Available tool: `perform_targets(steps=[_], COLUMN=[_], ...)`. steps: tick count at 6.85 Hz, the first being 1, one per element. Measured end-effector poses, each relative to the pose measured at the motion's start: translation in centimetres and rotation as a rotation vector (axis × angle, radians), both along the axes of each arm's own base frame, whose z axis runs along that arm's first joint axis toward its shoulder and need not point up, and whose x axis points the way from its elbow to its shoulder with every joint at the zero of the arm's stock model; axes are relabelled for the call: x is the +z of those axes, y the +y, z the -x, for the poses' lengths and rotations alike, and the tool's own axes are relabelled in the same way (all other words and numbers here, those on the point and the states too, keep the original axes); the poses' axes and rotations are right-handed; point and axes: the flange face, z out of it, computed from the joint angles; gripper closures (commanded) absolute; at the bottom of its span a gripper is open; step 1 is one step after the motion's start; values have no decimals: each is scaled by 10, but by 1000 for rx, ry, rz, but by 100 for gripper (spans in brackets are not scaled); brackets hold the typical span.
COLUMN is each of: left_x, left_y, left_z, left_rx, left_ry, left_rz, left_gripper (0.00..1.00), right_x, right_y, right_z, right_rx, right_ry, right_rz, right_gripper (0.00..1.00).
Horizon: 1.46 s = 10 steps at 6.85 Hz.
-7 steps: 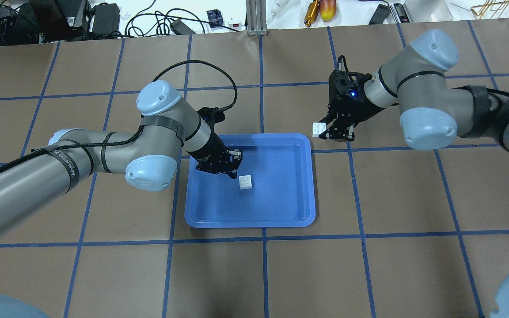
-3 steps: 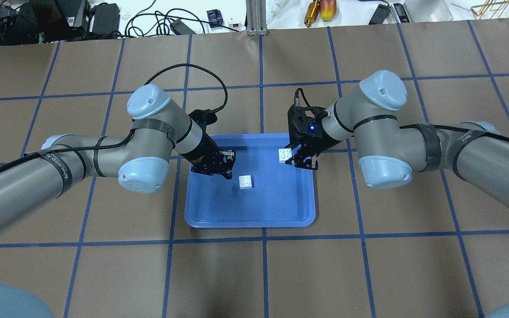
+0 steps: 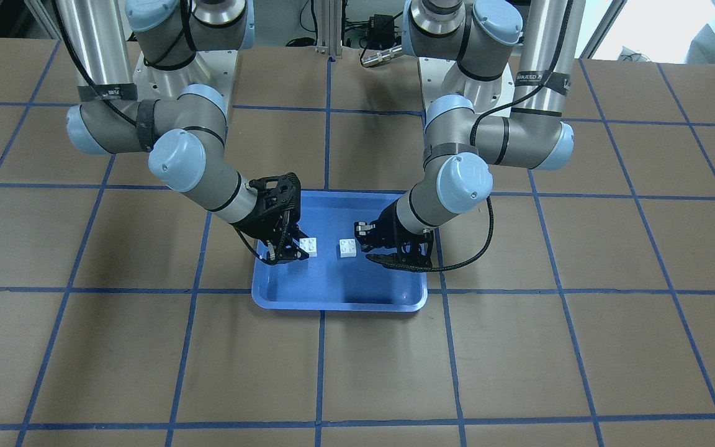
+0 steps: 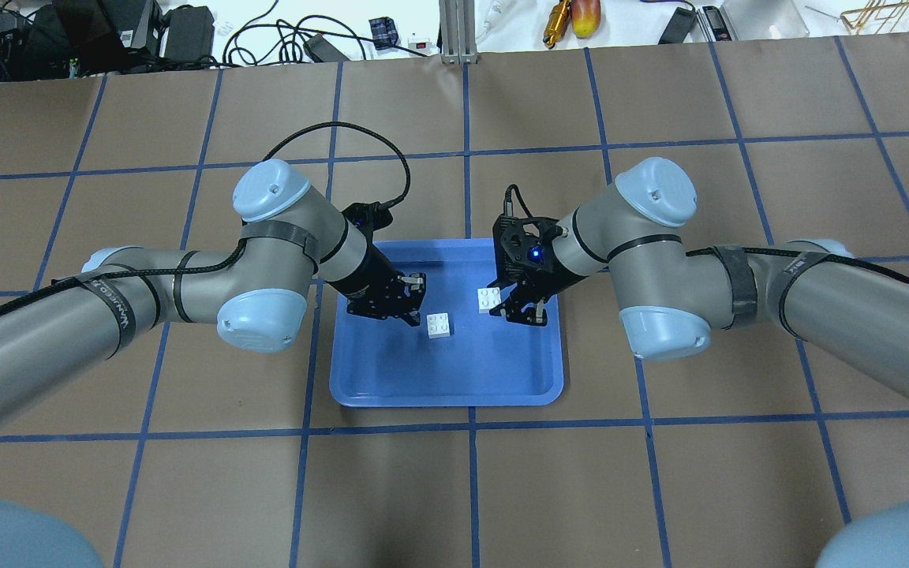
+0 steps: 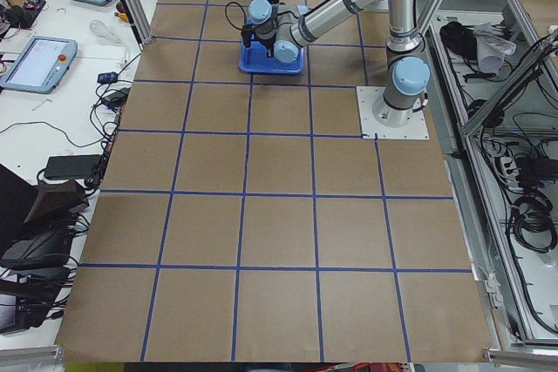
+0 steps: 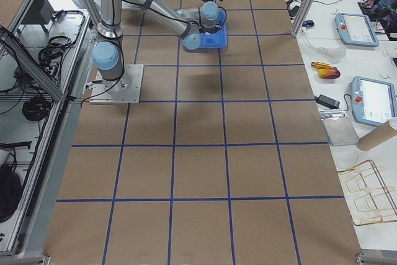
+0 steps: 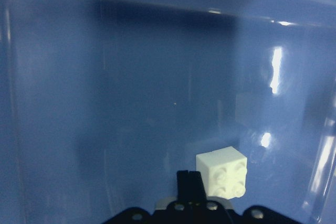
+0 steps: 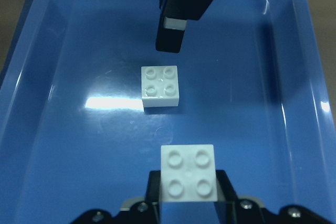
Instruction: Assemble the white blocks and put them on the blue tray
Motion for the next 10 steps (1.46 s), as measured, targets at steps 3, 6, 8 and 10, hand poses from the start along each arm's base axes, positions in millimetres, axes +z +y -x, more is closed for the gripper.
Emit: perform_targets(steps=[3, 6, 8, 10], left_x=[-4, -4, -3, 3], left_y=[4, 2, 2, 2], left_z=[11, 12, 12, 13], left_rx=[21, 22, 21, 22], left_ry=[1, 2, 3, 7], left_rz=[-6, 7, 10, 23], left_gripper=[100, 100, 100, 100], right_x=[-18, -30, -32, -33], right_y=[5, 7, 7, 9], right_z=[-20, -26, -27, -30], right_rx=[-19, -29, -38, -61], right_ry=[-6, -3, -2, 2], right_rz=[-14, -40, -49, -66], right_gripper=[100, 100, 100, 100])
